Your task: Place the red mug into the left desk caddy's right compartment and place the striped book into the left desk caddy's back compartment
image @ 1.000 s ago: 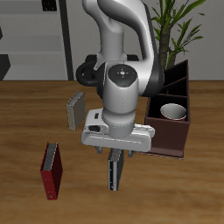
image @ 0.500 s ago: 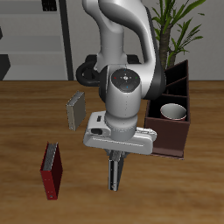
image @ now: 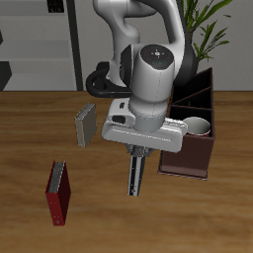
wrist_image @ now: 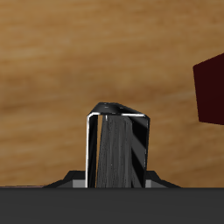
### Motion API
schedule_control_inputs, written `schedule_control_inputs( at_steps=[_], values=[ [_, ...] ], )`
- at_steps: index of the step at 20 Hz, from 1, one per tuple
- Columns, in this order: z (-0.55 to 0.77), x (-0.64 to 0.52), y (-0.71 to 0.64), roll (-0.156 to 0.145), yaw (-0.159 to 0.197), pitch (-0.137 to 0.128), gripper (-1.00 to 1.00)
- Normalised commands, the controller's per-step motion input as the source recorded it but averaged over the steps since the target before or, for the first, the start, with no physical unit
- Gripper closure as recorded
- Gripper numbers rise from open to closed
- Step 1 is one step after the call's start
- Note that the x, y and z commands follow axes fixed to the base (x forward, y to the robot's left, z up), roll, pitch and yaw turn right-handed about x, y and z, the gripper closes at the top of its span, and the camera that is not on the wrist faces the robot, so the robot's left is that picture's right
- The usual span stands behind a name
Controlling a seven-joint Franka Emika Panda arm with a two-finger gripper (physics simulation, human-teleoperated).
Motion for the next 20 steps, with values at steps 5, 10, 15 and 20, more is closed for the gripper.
schedule_control_inputs(
  at_steps=[5, 10, 15, 20],
  values=[
    [0.67, -0.79, 0.35, -0.035, -0.003, -0.094, 1.00],
    [0.36, -0.76, 0.31, 0.014, 0.015, -0.054, 1.00],
    [0.25, -0.65, 0.10, 0.021, -0.025, -0.075, 1.00],
    [0.12, -0.54, -0.07, -0.003, -0.056, -0.016, 1.00]
  ],
)
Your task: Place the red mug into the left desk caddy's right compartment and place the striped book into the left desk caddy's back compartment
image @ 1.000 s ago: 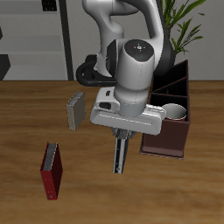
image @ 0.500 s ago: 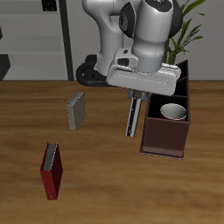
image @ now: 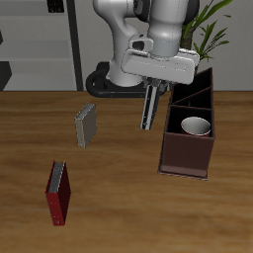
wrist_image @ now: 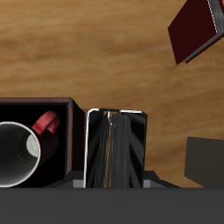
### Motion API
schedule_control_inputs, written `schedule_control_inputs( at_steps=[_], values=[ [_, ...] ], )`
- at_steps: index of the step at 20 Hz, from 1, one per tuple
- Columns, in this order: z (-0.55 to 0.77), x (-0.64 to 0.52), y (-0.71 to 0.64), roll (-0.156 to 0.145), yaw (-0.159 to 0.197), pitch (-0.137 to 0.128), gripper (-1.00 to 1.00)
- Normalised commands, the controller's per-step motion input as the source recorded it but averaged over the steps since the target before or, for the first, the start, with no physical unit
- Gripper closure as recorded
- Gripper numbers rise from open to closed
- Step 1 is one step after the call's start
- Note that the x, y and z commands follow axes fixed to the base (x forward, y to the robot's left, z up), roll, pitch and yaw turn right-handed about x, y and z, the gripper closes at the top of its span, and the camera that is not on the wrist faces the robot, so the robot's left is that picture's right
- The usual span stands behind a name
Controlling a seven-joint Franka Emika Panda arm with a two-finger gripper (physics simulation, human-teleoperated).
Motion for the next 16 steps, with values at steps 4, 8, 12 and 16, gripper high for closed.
schedule_control_inputs(
  at_steps=[4, 8, 12, 16],
  values=[
    [0.07, -0.64, 0.05, 0.041, 0.005, -0.060, 1.00],
    [0.02, -0.54, 0.08, 0.020, -0.016, -0.038, 1.00],
    [0.05, -0.49, 0.03, 0.008, -0.012, -0.064, 1.00],
    [-0.15, -0.63, 0.11, 0.037, -0.035, -0.031, 1.00]
  ],
)
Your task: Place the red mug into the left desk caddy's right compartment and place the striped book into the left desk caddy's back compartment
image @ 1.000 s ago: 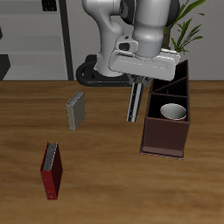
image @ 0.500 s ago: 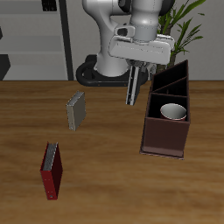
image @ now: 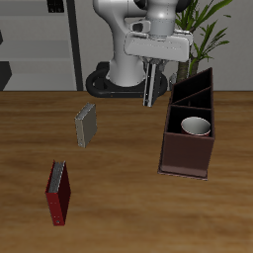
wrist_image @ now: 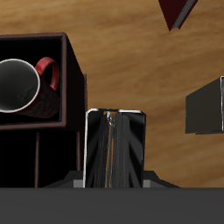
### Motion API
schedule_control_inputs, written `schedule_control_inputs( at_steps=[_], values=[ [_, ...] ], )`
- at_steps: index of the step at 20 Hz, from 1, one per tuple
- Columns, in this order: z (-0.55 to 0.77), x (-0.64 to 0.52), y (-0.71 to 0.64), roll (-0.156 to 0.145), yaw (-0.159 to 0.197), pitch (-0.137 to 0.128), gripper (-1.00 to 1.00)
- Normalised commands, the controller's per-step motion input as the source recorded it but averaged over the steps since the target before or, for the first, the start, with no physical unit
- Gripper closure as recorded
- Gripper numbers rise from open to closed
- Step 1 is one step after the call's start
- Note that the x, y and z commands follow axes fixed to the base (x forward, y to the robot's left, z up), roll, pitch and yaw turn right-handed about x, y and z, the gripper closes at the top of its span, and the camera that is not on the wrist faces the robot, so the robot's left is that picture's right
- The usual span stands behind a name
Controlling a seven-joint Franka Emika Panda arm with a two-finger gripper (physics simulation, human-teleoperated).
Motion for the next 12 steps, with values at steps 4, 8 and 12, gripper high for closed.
schedule_control_inputs(
  at_steps=[4, 8, 12],
  values=[
    [-0.06, -0.48, 0.10, 0.043, -0.008, -0.061, 1.00],
    [-0.05, -0.31, 0.22, 0.056, 0.028, -0.035, 1.00],
    [0.07, -0.08, 0.23, 0.050, 0.020, -0.010, 1.00]
  ],
)
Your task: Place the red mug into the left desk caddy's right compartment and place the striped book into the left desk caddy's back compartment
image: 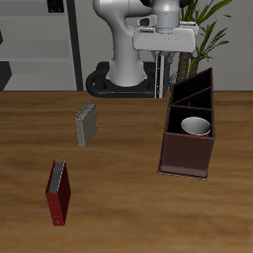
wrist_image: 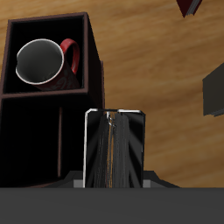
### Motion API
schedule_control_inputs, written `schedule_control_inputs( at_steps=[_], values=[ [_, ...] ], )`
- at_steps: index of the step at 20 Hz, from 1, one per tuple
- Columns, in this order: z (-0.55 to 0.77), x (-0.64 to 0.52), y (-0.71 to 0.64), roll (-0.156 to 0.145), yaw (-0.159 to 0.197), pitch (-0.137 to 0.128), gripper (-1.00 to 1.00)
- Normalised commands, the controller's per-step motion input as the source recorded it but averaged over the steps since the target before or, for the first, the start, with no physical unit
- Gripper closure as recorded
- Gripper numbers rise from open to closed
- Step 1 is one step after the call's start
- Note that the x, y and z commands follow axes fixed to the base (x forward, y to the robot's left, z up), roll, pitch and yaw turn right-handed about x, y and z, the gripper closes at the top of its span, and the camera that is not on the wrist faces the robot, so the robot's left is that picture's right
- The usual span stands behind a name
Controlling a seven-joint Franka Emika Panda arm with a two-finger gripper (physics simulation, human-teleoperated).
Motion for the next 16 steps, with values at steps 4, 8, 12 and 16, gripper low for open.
schedule_control_inputs(
  at_steps=[4, 8, 12, 16],
  values=[
    [0.11, -0.01, 0.28, 0.041, 0.044, -0.026, 1.00],
    [0.11, 0.02, 0.26, 0.026, 0.074, -0.068, 1.00],
    [0.09, 0.09, 0.21, 0.019, 0.023, -0.023, 1.00],
    [0.09, 0.22, 0.22, 0.001, -0.005, 0.014, 1.00]
  ],
)
